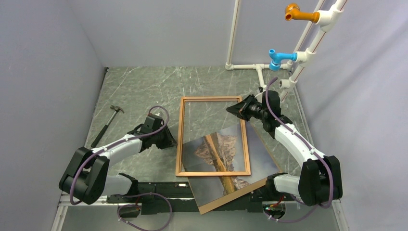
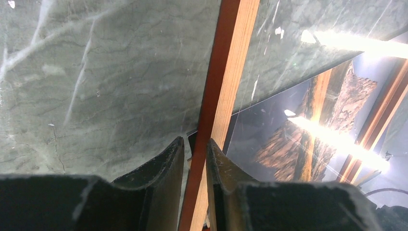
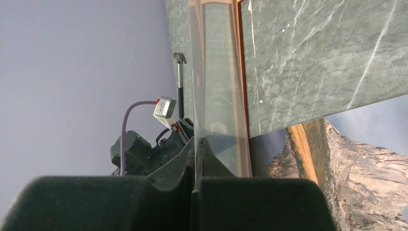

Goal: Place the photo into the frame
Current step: Place the photo frame item in the photo frame.

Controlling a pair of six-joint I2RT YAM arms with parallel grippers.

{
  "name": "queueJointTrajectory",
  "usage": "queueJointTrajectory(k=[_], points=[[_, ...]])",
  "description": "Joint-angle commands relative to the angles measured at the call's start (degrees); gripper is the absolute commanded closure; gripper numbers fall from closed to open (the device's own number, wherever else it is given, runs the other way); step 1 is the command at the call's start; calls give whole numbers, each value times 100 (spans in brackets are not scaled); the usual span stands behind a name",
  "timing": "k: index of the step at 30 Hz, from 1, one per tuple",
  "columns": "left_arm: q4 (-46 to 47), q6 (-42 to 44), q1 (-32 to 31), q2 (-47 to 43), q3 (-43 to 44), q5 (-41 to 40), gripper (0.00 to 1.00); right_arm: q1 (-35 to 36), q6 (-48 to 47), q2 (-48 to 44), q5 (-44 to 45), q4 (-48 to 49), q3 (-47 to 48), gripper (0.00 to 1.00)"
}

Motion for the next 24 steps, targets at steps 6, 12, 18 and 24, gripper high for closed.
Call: queueJointTrajectory(k=[6,12,18,24], points=[[-175,187,-80,127,185,-228,74,-4,362,-263,-226,401,79,100],[-189,196,-84,129,195,-242,74,56,347,-344,-148,340,47,100],[-195,204,-108,168,204,-248,74,115,332,-257,-204,415,-109,100],[-230,209,-120,165,221,-274,75,124,250,-171,-299,391,-121,100]])
